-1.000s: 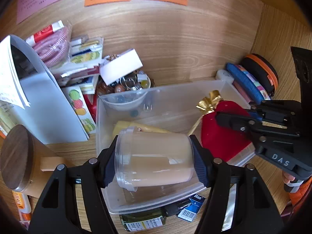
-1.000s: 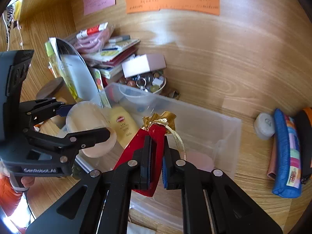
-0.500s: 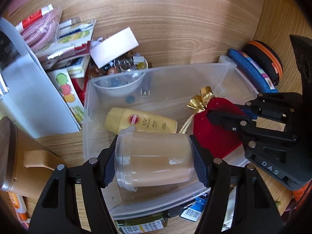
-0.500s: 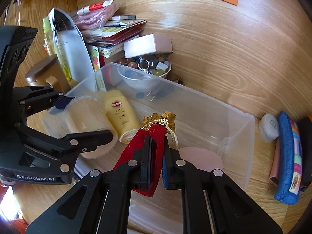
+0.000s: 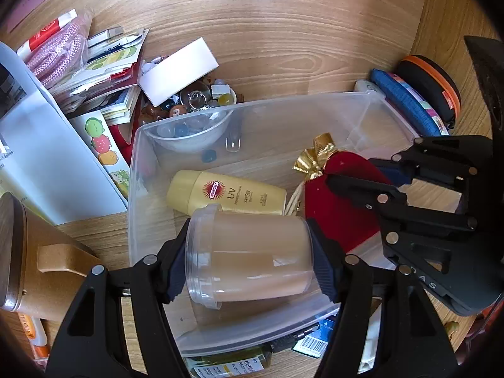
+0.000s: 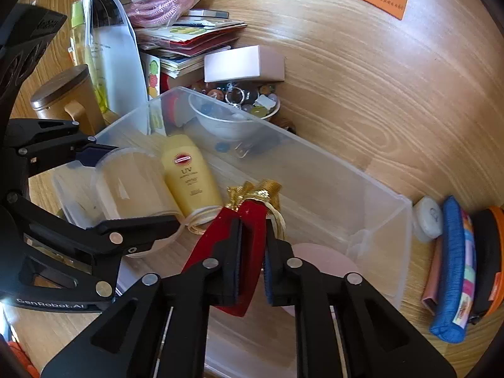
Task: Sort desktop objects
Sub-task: 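Carry the jar and red bag into the clear box and open both tools, then grasp the white drawstring pouch with the right tool while the left tool grasps the small green block, then carry the pouch and green block over the clear box and release them inside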
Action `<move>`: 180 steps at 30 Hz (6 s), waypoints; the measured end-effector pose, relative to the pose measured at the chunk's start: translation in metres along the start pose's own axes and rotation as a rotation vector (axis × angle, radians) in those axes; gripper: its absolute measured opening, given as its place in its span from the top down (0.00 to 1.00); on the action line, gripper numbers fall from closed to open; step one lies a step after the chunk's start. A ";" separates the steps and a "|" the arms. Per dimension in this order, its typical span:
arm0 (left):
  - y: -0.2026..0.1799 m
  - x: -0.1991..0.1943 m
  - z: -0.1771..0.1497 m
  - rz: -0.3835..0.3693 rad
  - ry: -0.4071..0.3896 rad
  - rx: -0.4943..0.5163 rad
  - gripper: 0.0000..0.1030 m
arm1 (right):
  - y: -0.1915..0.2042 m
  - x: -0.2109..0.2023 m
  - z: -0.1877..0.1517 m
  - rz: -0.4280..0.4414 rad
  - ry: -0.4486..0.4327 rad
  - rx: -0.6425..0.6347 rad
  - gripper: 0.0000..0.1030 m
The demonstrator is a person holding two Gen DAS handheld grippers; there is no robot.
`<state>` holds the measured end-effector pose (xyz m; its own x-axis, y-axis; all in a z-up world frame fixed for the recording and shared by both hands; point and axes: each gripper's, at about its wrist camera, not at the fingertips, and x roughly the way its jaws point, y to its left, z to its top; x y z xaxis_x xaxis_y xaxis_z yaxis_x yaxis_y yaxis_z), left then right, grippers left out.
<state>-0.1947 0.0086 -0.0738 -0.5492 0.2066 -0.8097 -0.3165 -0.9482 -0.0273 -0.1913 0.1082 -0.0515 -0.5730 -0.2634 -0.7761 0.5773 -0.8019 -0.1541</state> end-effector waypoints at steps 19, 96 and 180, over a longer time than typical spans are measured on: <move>0.001 -0.040 -0.002 0.007 -0.056 -0.048 0.14 | -0.010 -0.056 -0.009 -0.100 -0.078 0.030 0.47; 0.039 -0.043 -0.135 0.059 -0.018 -0.118 0.38 | 0.048 -0.057 -0.129 0.088 0.062 0.263 0.53; 0.012 -0.066 0.020 -0.023 -0.188 -0.055 0.85 | -0.034 -0.101 -0.011 0.117 -0.194 0.269 0.79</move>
<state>-0.1778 -0.0118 -0.0089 -0.6783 0.2653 -0.6852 -0.2907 -0.9534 -0.0813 -0.1463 0.1686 0.0255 -0.6268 -0.4381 -0.6444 0.4864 -0.8661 0.1157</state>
